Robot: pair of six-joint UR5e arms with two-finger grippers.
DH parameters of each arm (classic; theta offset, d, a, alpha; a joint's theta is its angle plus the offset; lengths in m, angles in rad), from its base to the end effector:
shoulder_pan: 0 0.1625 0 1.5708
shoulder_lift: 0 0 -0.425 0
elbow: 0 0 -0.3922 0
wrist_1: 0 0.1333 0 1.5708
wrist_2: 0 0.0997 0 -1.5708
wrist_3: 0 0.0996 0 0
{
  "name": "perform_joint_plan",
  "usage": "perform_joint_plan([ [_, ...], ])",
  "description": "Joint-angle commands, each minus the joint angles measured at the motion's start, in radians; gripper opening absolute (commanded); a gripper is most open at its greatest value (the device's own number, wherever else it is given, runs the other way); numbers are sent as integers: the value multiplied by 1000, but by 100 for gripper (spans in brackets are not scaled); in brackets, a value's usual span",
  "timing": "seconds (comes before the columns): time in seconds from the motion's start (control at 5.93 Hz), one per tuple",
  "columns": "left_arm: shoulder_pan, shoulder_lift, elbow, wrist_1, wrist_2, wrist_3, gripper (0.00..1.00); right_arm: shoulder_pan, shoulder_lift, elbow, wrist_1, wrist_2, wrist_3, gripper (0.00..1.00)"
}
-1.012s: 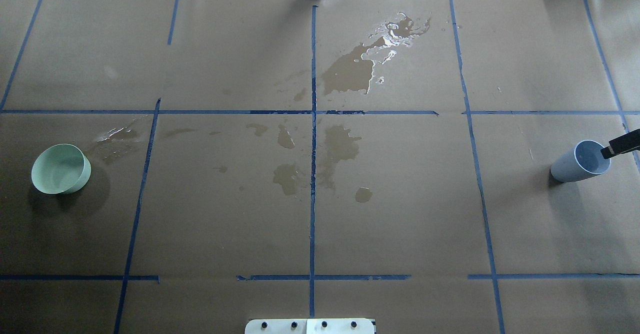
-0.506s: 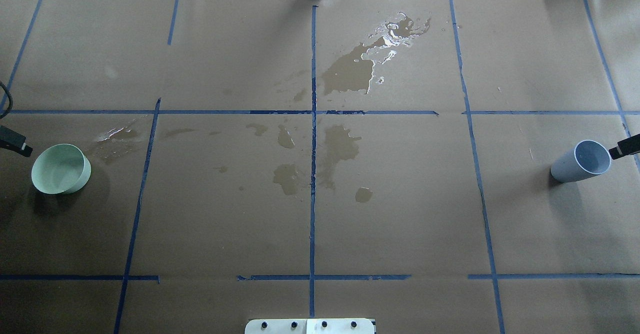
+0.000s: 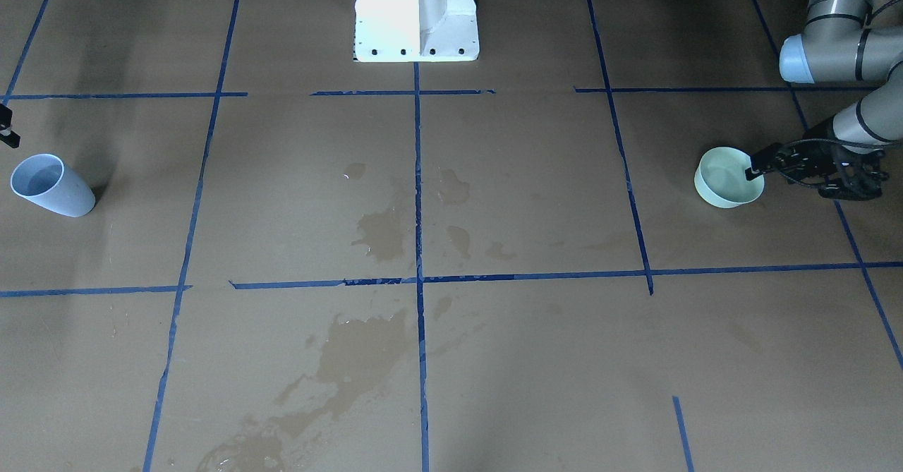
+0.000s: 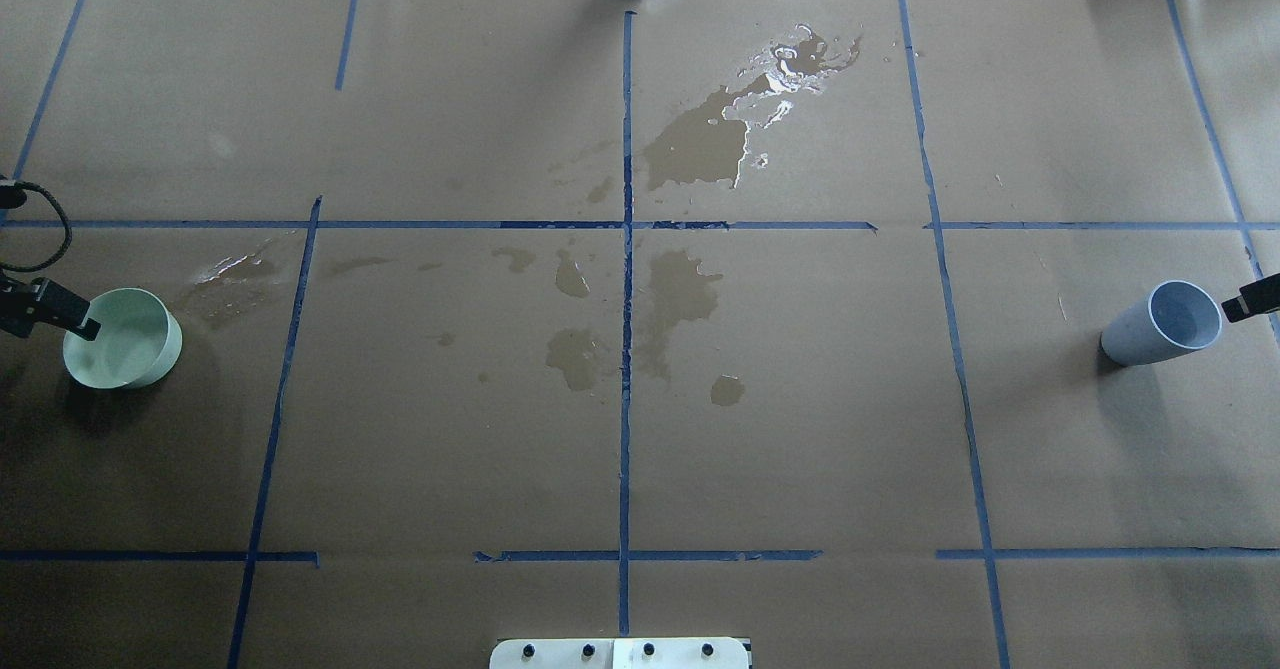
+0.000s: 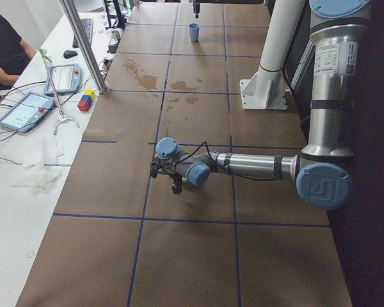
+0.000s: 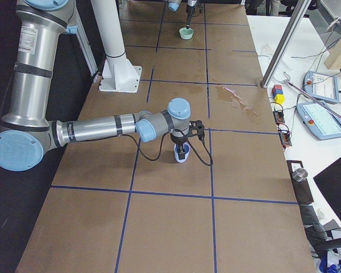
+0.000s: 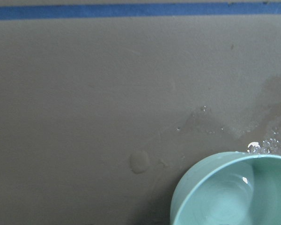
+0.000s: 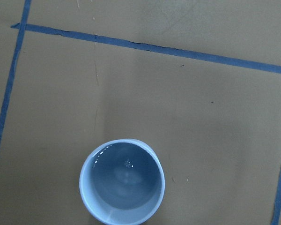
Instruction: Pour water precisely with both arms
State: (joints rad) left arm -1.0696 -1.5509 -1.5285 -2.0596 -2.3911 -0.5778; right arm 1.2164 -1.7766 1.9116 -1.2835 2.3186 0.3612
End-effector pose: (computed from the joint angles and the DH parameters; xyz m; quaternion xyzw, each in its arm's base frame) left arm 0.1881 -0.4692 0.6324 -0.0336 0.4341 0.0500 0.8989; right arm -0.0852 -0.4191 0.5515 0.0577 -0.4028 -0.0735 0.9105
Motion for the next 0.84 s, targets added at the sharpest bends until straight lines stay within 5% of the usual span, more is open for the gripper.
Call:
perform_joint_plan([
  [0.0,13,0,4,-13,-3,-4,20,0,-1,1,1,-1,-1,100],
  [0.17,13,-1,1,-14,-6,-4,4,0,-1,1,1,-1,-1,100],
  [0.34,13,-11,-19,-17,-8,-13,0,0,-1,1,1,-1,-2,100],
  [0.67,64,-188,-73,-11,-5,-205,0,0,-1,1,1,1,-2,100],
])
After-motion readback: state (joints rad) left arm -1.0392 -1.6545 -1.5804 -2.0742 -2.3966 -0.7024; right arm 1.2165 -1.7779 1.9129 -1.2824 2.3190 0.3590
